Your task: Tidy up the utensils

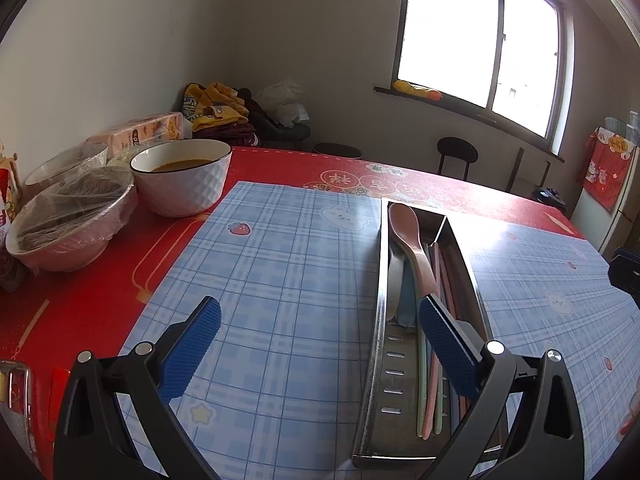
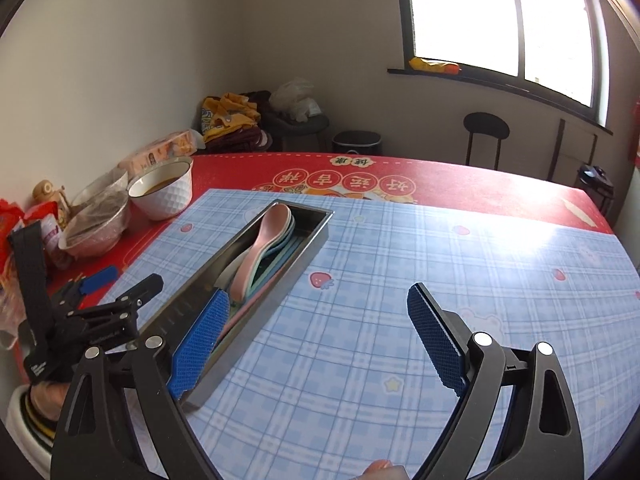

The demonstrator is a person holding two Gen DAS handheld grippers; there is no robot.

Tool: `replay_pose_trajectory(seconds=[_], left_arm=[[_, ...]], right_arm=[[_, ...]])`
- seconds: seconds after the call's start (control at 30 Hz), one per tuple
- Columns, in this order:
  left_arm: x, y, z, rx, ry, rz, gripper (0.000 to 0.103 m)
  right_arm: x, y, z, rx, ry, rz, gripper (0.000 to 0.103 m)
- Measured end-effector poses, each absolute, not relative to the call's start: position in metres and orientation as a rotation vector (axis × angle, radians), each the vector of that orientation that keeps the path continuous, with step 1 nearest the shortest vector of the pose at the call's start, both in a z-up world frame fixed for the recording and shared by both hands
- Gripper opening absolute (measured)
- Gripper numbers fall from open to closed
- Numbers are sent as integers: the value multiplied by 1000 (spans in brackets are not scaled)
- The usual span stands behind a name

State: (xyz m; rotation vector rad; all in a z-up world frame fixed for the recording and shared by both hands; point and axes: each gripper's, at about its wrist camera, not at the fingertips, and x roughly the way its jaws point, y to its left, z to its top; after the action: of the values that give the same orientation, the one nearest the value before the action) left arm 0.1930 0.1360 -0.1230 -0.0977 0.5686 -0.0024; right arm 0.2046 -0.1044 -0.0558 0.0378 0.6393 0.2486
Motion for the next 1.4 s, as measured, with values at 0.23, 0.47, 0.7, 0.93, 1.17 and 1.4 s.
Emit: replay_pose_trajectory(seconds=[0.23, 0.47, 0.7, 0.93, 1.17, 1.4], left_arm=[[156, 109, -79, 11, 458, 16, 97], [96, 79, -19, 32, 292, -37, 97], [64, 57, 5, 50, 241, -59, 97], [54, 42, 9, 73, 216, -49, 97], [53, 35, 7, 79, 220, -49, 97], [53, 33, 7, 85, 226, -50, 97]], right_arm=[[150, -150, -21, 79, 501, 112, 88], [114, -174, 1, 98, 433, 60, 88], [85, -181, 15, 64, 359, 51, 88], [77, -187, 20, 68, 331, 49, 88], [74, -191, 19, 73, 321, 36, 88], [75, -193, 19, 79, 318, 25, 88]])
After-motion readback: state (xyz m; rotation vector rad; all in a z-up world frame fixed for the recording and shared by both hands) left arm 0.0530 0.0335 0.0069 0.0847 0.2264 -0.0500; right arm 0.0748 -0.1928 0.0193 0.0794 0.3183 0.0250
